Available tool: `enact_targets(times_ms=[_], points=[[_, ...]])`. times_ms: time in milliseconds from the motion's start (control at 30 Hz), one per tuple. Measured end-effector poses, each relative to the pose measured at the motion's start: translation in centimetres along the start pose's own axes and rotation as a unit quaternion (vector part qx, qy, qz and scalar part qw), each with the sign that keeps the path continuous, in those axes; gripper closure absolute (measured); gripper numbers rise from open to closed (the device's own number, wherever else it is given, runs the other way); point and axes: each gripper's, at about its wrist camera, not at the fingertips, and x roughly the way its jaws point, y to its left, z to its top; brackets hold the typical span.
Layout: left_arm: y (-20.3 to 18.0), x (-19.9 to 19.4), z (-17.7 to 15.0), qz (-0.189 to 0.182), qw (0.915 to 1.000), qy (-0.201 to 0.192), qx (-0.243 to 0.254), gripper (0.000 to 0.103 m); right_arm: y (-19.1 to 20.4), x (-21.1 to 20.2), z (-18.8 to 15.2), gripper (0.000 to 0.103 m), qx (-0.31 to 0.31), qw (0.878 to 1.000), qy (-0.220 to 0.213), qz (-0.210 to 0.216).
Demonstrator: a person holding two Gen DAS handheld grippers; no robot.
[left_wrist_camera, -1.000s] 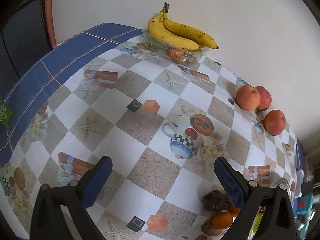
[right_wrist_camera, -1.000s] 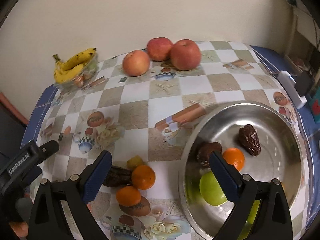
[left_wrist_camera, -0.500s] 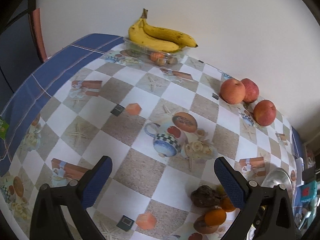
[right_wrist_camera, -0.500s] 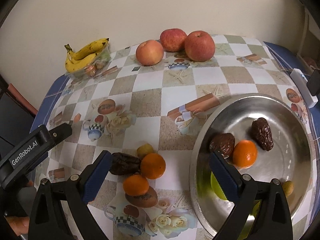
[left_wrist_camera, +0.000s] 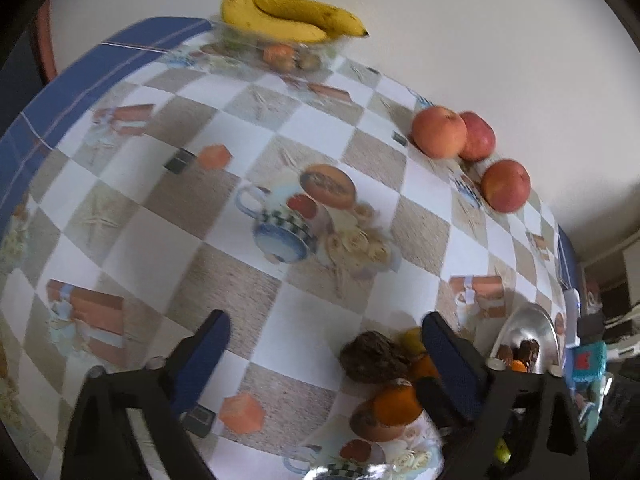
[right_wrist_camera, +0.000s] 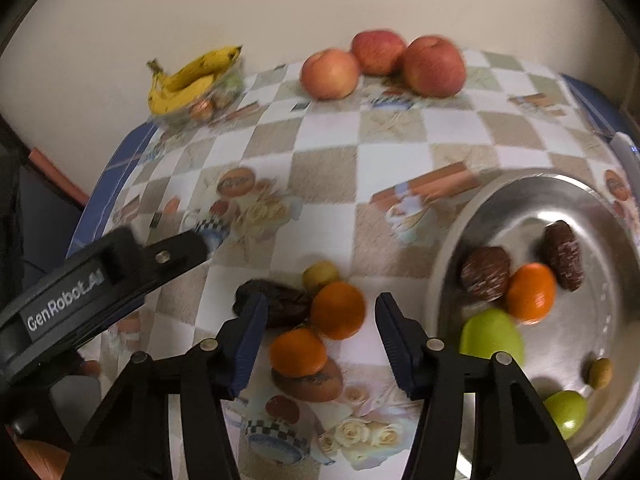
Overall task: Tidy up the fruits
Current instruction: 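Grasp a dark brown date with the left tool while the right tool grasps an orange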
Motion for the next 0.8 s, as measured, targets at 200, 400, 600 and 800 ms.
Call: enact_targets(times_ms=[200, 400, 600, 800], points=[[-0.6, 1.4, -0.5, -0.021, 0.9993, 0.03, 0.005, 0.022, 0.0, 1.3, -0.8, 0.049, 0.007, 0.999, 0.034, 0.008], [-0.4, 3.1, -1.1, -0.055, 0.9964, 0.063, -0.017, 0.037, -0.3, 2.0, -1.3, 0.051, 0.019, 0.998, 0.052, 0.019], [-0.1, 3.9, -1.6, -0.088, 0.9919, 0.083, -0.039, 0.064, -0.2, 2.0, -1.3, 0.052, 0.019, 0.998, 0.054, 0.023], [0.5, 3.4, -1.4, -0.069, 0.9939, 0.07, -0.051, 0.064, -0.4, 2.3, -1.4, 0.056, 0.027, 0.997, 0.062, 0.038]])
